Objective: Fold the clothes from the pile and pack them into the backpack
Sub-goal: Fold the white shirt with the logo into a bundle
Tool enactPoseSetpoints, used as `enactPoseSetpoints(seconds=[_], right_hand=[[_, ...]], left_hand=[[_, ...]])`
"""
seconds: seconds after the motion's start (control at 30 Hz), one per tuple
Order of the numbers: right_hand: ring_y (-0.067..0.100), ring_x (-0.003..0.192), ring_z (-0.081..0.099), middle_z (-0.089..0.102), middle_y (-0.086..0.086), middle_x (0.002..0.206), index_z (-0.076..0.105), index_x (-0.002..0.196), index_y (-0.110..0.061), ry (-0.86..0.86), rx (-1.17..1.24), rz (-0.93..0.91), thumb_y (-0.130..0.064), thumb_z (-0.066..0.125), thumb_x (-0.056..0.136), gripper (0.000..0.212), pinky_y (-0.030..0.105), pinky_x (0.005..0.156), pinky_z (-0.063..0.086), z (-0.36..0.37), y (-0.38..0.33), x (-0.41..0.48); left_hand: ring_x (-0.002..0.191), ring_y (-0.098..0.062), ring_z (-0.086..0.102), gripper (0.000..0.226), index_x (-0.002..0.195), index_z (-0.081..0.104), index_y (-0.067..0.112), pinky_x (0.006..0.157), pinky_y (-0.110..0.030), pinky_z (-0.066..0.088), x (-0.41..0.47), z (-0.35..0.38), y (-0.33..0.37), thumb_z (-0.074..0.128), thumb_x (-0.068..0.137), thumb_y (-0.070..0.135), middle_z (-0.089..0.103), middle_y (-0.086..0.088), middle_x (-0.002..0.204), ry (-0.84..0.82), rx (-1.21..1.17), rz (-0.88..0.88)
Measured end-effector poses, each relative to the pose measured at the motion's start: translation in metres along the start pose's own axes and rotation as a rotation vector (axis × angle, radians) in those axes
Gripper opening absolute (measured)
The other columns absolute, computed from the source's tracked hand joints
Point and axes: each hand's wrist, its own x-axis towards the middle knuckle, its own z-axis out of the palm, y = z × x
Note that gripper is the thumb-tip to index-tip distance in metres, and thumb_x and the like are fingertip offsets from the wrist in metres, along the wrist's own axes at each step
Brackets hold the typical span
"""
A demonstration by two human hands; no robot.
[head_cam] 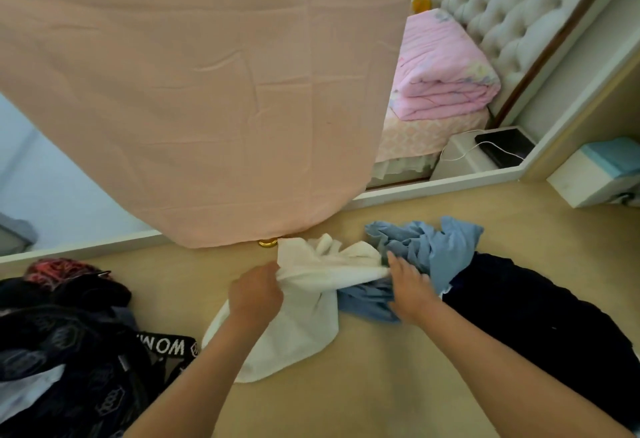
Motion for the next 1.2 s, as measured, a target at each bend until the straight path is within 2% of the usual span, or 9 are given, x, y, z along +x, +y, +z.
enactPoseSetpoints(seconds=[0.13,0.3,0.53,0.63,0.7,0.83,0.97,1.07,1.2], right_hand=[[0.024,0.139,0.036,0.031,0.01,0.155,-0.009,0.156,-0.011,-0.085,-0.173,0.069,-0.03,0.059,0.093,0.095,0.037,0.114,0.029,0.001,0.02,0.007],[0.028,0.152,0.006,-0.002,0.011,0.164,-0.019,0.155,-0.023,0.036,-0.068,-0.064,-0.048,0.062,0.089,0.107,0.052,0.115,0.025,0.007,-0.024,0.005],[0.032,0.152,-0.002,-0.027,0.01,0.161,-0.034,0.148,-0.026,-0.004,0.096,0.014,-0.034,0.072,0.086,0.123,0.056,0.117,0.024,0.029,-0.029,0.011],[0.034,0.149,0.019,-0.009,0.013,0.164,-0.019,0.154,-0.018,-0.074,0.069,0.12,-0.02,0.054,0.097,0.093,0.047,0.116,0.03,0.023,-0.002,0.025],[0.032,0.143,0.032,0.011,0.013,0.163,0.012,0.154,-0.014,-0.069,-0.027,0.159,-0.014,0.041,0.1,0.06,0.045,0.113,0.034,0.012,0.009,0.038],[0.035,0.147,0.021,0.012,0.019,0.162,0.025,0.149,-0.013,-0.013,-0.198,0.259,-0.023,0.037,0.102,0.05,0.048,0.113,0.031,-0.006,-0.018,0.047],[0.034,0.151,0.004,0.0,0.014,0.164,0.011,0.155,-0.021,0.052,0.076,-0.179,-0.024,0.056,0.09,0.079,0.047,0.118,0.021,-0.019,-0.092,0.032],[0.029,0.149,0.019,0.001,0.006,0.166,-0.004,0.157,-0.028,-0.107,0.275,-0.467,-0.022,0.058,0.088,0.092,0.046,0.115,0.029,-0.019,-0.148,0.01],[0.033,0.117,0.053,0.043,0.008,0.14,-0.01,0.156,-0.035,-0.189,0.183,-0.488,-0.034,0.057,0.09,0.093,0.043,0.095,0.043,-0.012,-0.182,-0.009]], left_hand=[[0.122,-0.025,0.048,0.045,0.137,0.042,0.023,0.1,-0.038,0.038,-0.001,0.003,-0.009,0.046,0.092,0.027,0.051,-0.003,0.133,-0.131,0.38,-0.03],[0.141,-0.025,0.028,0.087,0.154,0.015,0.034,0.115,-0.039,0.024,0.006,0.037,0.042,0.068,0.085,0.043,0.024,-0.003,0.156,-0.18,0.124,0.37],[0.114,-0.027,0.053,0.042,0.136,0.051,0.031,0.097,-0.035,0.045,0.027,0.027,0.034,0.053,0.095,0.022,0.051,-0.008,0.127,-0.008,-0.071,0.171],[0.106,-0.034,0.056,0.042,0.123,0.063,0.021,0.086,-0.039,0.046,0.026,-0.005,-0.01,0.049,0.087,0.004,0.056,-0.012,0.117,0.231,-0.286,0.029],[0.1,-0.032,0.057,0.041,0.113,0.067,0.016,0.079,-0.033,0.045,0.021,-0.022,-0.039,0.048,0.083,-0.004,0.059,-0.008,0.107,0.269,-0.396,0.024],[0.09,-0.02,0.059,0.043,0.089,0.066,0.029,0.07,-0.026,0.043,0.003,-0.031,-0.065,0.041,0.082,-0.005,0.066,0.005,0.094,-0.117,-0.523,-0.047],[0.095,-0.011,0.058,0.038,0.09,0.065,0.038,0.077,-0.024,0.043,-0.02,-0.014,-0.078,0.047,0.084,0.006,0.064,0.013,0.1,-0.322,-0.436,-0.045],[0.099,-0.005,0.056,0.024,0.096,0.066,0.043,0.086,-0.022,0.045,-0.036,-0.012,-0.084,0.06,0.083,0.023,0.061,0.018,0.106,-0.5,-0.361,-0.013],[0.107,-0.007,0.056,0.021,0.105,0.071,0.035,0.092,-0.022,0.044,-0.056,-0.016,-0.092,0.058,0.09,0.042,0.063,0.016,0.114,-0.7,-0.261,0.018]])
